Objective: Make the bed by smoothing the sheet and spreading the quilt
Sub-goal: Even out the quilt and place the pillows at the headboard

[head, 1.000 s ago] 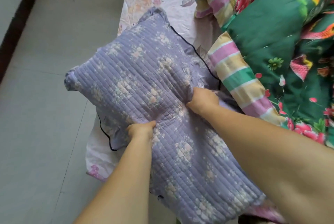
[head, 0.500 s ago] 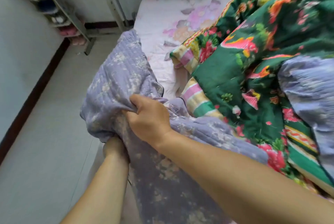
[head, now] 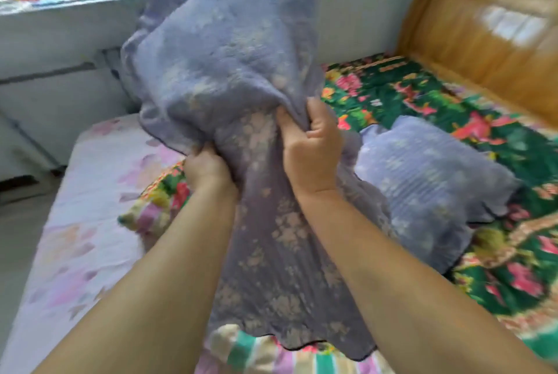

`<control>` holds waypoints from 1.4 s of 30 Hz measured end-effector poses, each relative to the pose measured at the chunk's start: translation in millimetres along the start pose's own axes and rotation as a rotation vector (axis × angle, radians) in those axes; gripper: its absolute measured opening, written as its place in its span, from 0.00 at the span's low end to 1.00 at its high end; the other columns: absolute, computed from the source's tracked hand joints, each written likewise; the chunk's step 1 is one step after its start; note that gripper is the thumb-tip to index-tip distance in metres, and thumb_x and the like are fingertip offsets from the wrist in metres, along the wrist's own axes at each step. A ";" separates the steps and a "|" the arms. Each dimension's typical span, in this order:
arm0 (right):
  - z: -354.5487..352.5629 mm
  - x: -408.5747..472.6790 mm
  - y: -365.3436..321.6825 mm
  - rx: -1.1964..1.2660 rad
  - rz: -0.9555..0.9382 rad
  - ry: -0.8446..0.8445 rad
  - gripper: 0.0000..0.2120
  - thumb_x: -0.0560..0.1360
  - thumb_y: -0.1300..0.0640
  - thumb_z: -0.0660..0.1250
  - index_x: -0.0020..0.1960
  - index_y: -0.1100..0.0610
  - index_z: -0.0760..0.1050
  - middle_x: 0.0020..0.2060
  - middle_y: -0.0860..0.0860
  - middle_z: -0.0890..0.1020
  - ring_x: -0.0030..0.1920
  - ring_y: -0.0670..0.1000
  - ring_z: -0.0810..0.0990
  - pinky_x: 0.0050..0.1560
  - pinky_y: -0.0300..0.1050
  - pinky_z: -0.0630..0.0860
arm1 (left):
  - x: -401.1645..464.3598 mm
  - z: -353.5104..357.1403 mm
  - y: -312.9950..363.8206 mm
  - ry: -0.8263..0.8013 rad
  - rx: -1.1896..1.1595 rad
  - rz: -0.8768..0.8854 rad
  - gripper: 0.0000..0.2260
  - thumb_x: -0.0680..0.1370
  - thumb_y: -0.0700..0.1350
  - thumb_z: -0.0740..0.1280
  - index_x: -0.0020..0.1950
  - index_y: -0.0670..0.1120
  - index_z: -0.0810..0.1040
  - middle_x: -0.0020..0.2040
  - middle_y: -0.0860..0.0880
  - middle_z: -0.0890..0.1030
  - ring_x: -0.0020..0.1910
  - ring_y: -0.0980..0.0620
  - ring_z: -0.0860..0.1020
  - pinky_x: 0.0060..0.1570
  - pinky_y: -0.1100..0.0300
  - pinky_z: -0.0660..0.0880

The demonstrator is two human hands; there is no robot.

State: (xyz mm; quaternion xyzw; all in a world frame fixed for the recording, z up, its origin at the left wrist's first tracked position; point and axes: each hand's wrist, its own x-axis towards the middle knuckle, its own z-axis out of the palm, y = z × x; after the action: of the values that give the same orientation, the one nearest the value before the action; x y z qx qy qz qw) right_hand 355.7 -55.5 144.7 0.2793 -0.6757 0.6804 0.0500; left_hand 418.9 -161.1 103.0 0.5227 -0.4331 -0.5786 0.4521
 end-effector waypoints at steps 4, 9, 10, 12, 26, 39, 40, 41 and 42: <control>-72.3 72.6 70.7 -0.293 0.275 0.106 0.13 0.73 0.53 0.66 0.52 0.61 0.75 0.48 0.58 0.81 0.52 0.60 0.77 0.51 0.52 0.71 | -46.7 90.6 -2.8 -0.447 0.039 -0.046 0.10 0.76 0.36 0.62 0.48 0.48 0.80 0.29 0.52 0.77 0.25 0.57 0.74 0.24 0.68 0.68; -117.6 87.4 137.2 -0.552 0.531 -0.062 0.17 0.74 0.59 0.65 0.63 0.60 0.73 0.61 0.59 0.77 0.62 0.59 0.74 0.59 0.48 0.69 | -98.6 133.2 -41.0 -0.811 0.359 -0.192 0.13 0.79 0.39 0.62 0.63 0.46 0.76 0.39 0.51 0.75 0.36 0.54 0.73 0.34 0.63 0.61; -116.2 82.4 143.7 -0.546 0.534 -0.113 0.17 0.75 0.59 0.65 0.63 0.60 0.73 0.60 0.59 0.77 0.62 0.59 0.75 0.59 0.47 0.70 | -102.8 131.7 -50.0 -0.830 0.399 -0.221 0.13 0.79 0.39 0.61 0.63 0.48 0.76 0.39 0.51 0.75 0.37 0.54 0.73 0.34 0.63 0.61; -104.8 67.6 150.7 -0.508 0.553 -0.219 0.16 0.75 0.59 0.65 0.61 0.60 0.73 0.59 0.58 0.78 0.60 0.59 0.76 0.58 0.47 0.71 | -102.3 114.9 -67.7 -0.834 0.471 -0.278 0.13 0.80 0.40 0.60 0.61 0.50 0.76 0.41 0.51 0.75 0.40 0.52 0.74 0.35 0.62 0.62; 48.7 -131.4 91.2 -0.492 0.436 -0.993 0.11 0.76 0.58 0.64 0.58 0.57 0.75 0.51 0.53 0.81 0.46 0.53 0.77 0.46 0.41 0.69 | -55.2 -190.0 -87.5 0.009 0.138 -0.504 0.08 0.81 0.39 0.57 0.47 0.48 0.74 0.35 0.49 0.74 0.32 0.53 0.73 0.32 0.64 0.64; 203.8 -376.6 -44.4 -0.472 0.311 -1.330 0.10 0.74 0.58 0.67 0.54 0.57 0.80 0.51 0.55 0.83 0.49 0.52 0.79 0.46 0.39 0.69 | -85.0 -508.7 -73.4 0.358 -0.086 -0.529 0.05 0.80 0.41 0.60 0.50 0.47 0.75 0.38 0.48 0.76 0.37 0.52 0.76 0.39 0.60 0.69; 209.4 -387.3 -48.7 -0.466 0.321 -1.342 0.09 0.74 0.59 0.67 0.53 0.57 0.80 0.49 0.55 0.83 0.46 0.51 0.77 0.46 0.39 0.69 | -87.0 -520.3 -71.9 0.373 -0.096 -0.529 0.05 0.80 0.41 0.60 0.50 0.47 0.75 0.38 0.48 0.76 0.37 0.52 0.76 0.40 0.60 0.69; 216.5 -401.4 -53.9 -0.471 0.318 -1.370 0.09 0.74 0.59 0.67 0.52 0.57 0.80 0.47 0.54 0.82 0.45 0.51 0.77 0.45 0.40 0.70 | -89.0 -536.4 -71.8 0.392 -0.112 -0.524 0.05 0.80 0.41 0.61 0.48 0.47 0.75 0.38 0.48 0.76 0.37 0.52 0.75 0.40 0.61 0.69; 226.3 -418.7 -58.3 -0.481 0.307 -1.407 0.08 0.74 0.59 0.66 0.52 0.58 0.80 0.44 0.53 0.81 0.44 0.51 0.76 0.45 0.41 0.70 | -92.5 -556.8 -72.4 0.424 -0.135 -0.520 0.05 0.80 0.41 0.61 0.46 0.47 0.75 0.38 0.48 0.76 0.37 0.52 0.75 0.40 0.61 0.69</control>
State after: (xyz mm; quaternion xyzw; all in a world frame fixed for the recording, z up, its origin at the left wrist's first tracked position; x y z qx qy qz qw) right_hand 803.7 -135.6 -6.4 0.5317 -0.7094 0.1751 -0.4282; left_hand 972.8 -71.1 8.7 0.6930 -0.1426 -0.5804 0.4031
